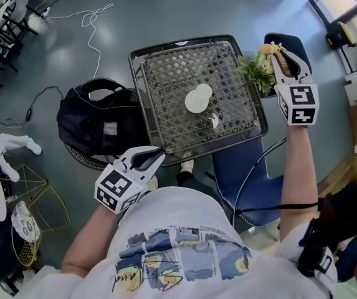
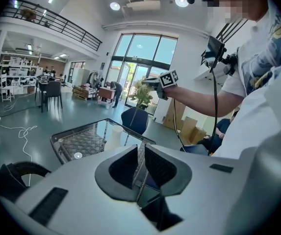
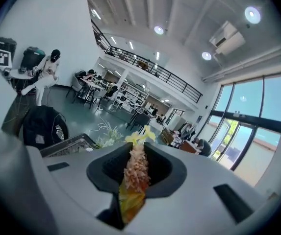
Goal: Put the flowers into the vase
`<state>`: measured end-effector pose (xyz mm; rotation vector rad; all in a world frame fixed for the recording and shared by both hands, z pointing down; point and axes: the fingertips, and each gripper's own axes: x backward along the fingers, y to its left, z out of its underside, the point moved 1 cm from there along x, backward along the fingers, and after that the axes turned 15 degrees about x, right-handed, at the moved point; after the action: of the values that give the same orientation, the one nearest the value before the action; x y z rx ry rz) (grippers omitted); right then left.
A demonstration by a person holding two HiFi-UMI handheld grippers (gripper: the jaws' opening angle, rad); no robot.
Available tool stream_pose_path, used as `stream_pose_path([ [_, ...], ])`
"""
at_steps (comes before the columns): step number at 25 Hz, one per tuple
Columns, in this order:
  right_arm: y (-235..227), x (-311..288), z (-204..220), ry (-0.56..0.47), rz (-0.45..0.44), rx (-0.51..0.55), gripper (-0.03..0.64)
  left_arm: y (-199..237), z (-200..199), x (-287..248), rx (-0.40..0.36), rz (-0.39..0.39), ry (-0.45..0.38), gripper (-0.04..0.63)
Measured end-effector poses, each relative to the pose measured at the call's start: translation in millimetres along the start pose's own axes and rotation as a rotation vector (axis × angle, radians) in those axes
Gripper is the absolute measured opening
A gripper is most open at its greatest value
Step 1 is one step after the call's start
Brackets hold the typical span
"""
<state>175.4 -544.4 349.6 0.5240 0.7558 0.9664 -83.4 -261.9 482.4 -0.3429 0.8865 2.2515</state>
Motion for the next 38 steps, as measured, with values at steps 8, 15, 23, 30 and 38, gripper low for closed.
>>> stream_pose_path([
  [8, 21, 16, -86, -0.092, 0.053, 0.136, 0.077, 9, 16, 45, 0.0, 0.002, -0.042, 0.031],
  [15, 64, 8, -120, -0.133, 0.063, 0.262, 0.076, 18, 33, 76, -0.001, -0.011, -0.064, 0.031],
  [23, 120, -19, -109, -0.13, 0.041, 0.342, 0.077, 30, 48, 105, 0.023, -0.048, -0.069, 0.031],
  [30, 169, -42, -84, -0.126, -0.008, 0.376, 0.077, 35, 63, 118, 0.05, -0.079, -0.049, 0.031],
  [38, 208, -61, -50, -0.107, -0.061, 0.379, 0.077, 38, 76, 122, 0.092, -0.1, -0.025, 0.031],
])
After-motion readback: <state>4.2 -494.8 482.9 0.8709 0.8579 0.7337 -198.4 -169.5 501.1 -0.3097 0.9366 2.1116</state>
